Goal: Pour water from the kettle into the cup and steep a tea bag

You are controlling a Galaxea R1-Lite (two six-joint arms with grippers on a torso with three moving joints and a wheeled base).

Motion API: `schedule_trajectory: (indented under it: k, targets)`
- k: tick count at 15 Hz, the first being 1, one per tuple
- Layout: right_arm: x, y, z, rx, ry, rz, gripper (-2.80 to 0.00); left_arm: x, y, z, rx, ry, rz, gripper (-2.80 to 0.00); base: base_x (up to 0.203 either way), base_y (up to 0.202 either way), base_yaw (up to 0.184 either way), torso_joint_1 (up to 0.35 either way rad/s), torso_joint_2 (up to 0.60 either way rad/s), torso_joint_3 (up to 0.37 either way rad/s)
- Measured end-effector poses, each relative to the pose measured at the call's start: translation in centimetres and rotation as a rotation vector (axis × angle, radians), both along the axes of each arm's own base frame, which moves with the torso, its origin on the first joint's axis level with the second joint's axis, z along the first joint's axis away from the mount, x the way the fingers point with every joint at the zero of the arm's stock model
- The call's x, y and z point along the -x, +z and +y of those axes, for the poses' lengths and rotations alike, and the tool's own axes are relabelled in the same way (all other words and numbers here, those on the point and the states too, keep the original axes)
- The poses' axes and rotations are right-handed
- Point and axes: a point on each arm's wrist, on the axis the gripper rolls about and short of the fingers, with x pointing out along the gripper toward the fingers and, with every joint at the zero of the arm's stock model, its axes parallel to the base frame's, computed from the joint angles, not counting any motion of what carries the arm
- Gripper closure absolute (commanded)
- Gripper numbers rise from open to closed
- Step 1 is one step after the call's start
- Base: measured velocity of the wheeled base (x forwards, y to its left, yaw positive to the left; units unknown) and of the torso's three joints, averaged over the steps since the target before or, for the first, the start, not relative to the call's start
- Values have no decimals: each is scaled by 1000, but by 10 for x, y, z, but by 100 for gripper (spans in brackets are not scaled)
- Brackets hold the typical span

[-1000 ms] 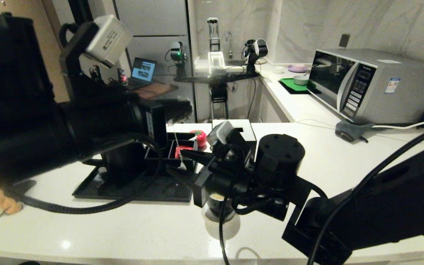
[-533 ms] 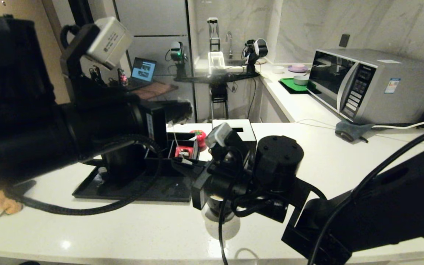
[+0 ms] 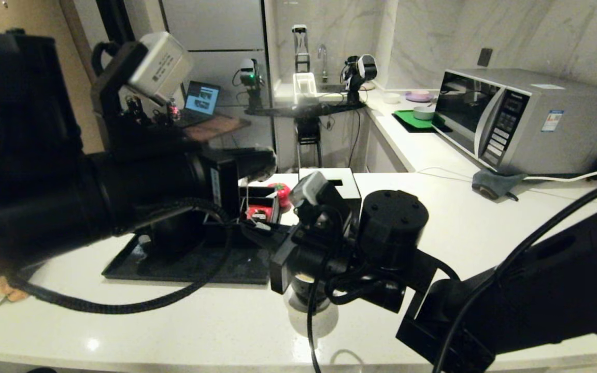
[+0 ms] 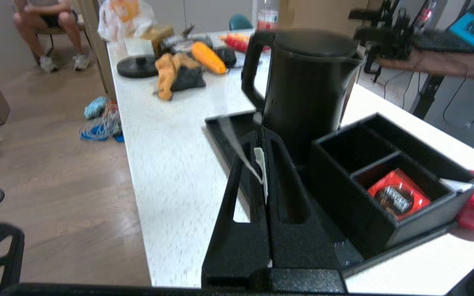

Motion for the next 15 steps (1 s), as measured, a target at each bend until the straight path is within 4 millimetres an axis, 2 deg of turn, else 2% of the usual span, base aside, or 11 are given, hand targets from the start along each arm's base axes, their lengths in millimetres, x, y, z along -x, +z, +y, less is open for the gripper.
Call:
schedule_trajectory:
  k: [7, 8, 15]
  targets:
    - [0, 4, -1, -24, -1, -17, 0, 4, -8, -1, -16, -15, 21, 0, 0, 0, 0, 0, 0, 0]
    - [0, 4, -1, -24, 0, -17, 0, 4, -9, -1, -16, -15, 22, -280, 0, 0, 0, 0, 0, 0]
    - [0, 5, -1, -29, -3, -21, 0, 4, -12, 0, -22, -9, 30, -280, 0, 0, 0, 0, 0, 0]
